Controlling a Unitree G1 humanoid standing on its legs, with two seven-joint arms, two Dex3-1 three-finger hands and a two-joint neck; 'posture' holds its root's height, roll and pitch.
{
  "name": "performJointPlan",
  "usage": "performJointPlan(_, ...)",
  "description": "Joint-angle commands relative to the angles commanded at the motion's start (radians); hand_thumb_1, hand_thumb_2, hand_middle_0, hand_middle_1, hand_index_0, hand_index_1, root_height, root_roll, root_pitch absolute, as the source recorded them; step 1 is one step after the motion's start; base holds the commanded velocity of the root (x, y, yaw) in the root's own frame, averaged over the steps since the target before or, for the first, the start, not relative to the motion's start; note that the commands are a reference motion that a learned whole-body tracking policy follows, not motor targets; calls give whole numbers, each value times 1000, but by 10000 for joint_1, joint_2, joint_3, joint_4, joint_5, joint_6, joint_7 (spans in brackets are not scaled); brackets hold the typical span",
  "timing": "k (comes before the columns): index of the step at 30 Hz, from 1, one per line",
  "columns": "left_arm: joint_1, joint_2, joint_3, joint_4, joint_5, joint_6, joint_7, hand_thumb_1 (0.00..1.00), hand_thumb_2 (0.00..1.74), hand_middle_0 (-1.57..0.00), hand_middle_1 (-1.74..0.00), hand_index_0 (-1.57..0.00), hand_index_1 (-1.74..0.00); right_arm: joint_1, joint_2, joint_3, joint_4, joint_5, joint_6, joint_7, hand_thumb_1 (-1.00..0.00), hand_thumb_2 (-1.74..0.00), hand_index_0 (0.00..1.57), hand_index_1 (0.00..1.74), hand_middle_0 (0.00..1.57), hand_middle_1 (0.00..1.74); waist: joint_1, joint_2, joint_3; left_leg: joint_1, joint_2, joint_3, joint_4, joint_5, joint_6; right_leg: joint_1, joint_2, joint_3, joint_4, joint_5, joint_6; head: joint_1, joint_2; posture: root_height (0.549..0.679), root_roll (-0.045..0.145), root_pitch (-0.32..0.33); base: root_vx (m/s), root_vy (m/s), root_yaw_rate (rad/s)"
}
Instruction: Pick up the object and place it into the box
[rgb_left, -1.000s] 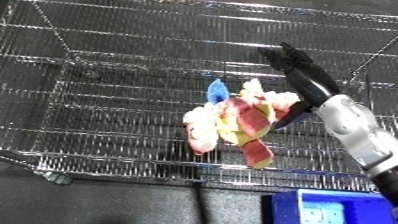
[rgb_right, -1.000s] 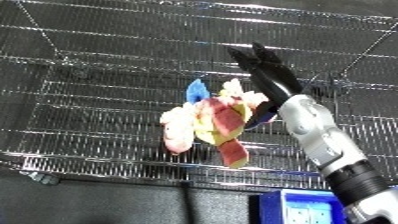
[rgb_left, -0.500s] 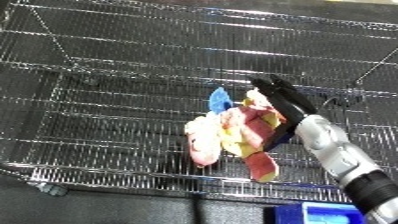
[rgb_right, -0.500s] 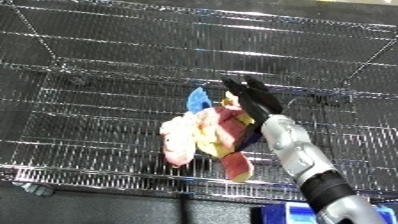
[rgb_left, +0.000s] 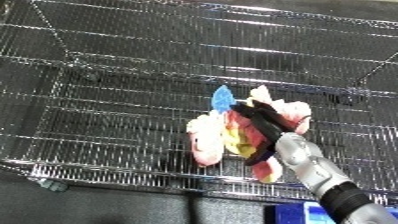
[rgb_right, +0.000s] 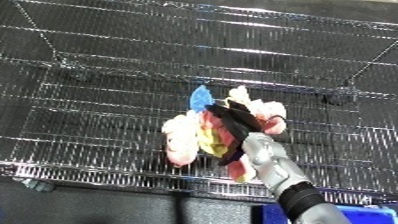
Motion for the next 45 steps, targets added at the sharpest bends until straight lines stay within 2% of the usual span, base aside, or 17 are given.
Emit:
performJointPlan(5,29,-57,78,7,-20,-3,-19,1000,1740,-1570,-1740,-1570,-1740,31,92,-38,82,-53,-1,-2,-650,-1131,1020,1131,1020,1131,-97,-64,0,49,43,42,-26,-22,-8,22,17,21,-14,-40,-10,-76,-8,632,24,-66,-8,9,-43)
performJointPlan(12,35,-10,111,38,-191,-50,-95,1000,1740,-1570,-1740,-1570,-1740,70,-63,-61,209,-123,42,33,-1000,-1740,1570,1740,1570,1740,-152,-79,0,87,61,69,-60,-8,-30,13,9,45,2,-72,-5,-45,-7,631,25,-67,-13,4,-19)
performJointPlan(23,-92,173,23,128,-430,7,-306,1000,1740,-1570,-1740,-1570,-1740,104,-364,-161,319,-98,156,53,-1000,-1740,1570,1740,1570,1740,-122,-65,0,166,41,11,-76,67,-65,96,-20,40,84,-88,-6,189,-61,630,26,-81,-23,-6,9)
performJointPlan(28,-223,144,22,301,-429,88,-322,1000,1740,-1570,-1740,-1570,-1740,225,-624,-304,-467,7,115,-64,-1000,-1740,1570,1740,1570,1740,-197,-118,0,389,47,33,-164,99,-55,277,-27,49,69,-95,-9,63,-10,630,28,-97,-18,-7,-33)
performJointPlan(33,-251,83,101,531,-455,142,-330,1000,1740,-1570,-1740,-1570,-1740,461,-1097,-556,-1750,100,53,-125,-1000,-1740,1570,1740,1570,1740,-345,-189,-29,698,78,95,-318,115,-39,527,-34,65,2,-140,-18,115,1,631,30,-114,-8,-9,-45)
performJointPlan(38,-150,33,160,720,-515,203,-373,1000,1740,-1570,-1740,-1570,-1740,621,-1730,-853,-2843,196,-33,-215,-1000,-1740,1570,1740,1570,1740,-501,-247,-118,863,119,137,-310,99,-34,654,-43,97,44,-198,-64,309,55,630,33,-128,-14,-21,-34)
performJointPlan(45,-42,12,276,842,-452,360,-476,1000,1740,-1570,-1740,-1570,-1740,1270,-2739,-1864,-4511,366,-93,-491,-1000,-1740,1570,1740,1570,1740,-858,-332,-312,1122,197,254,-358,82,-25,809,-24,183,54,-239,-82,516,67,630,37,-144,0,-14,-48)
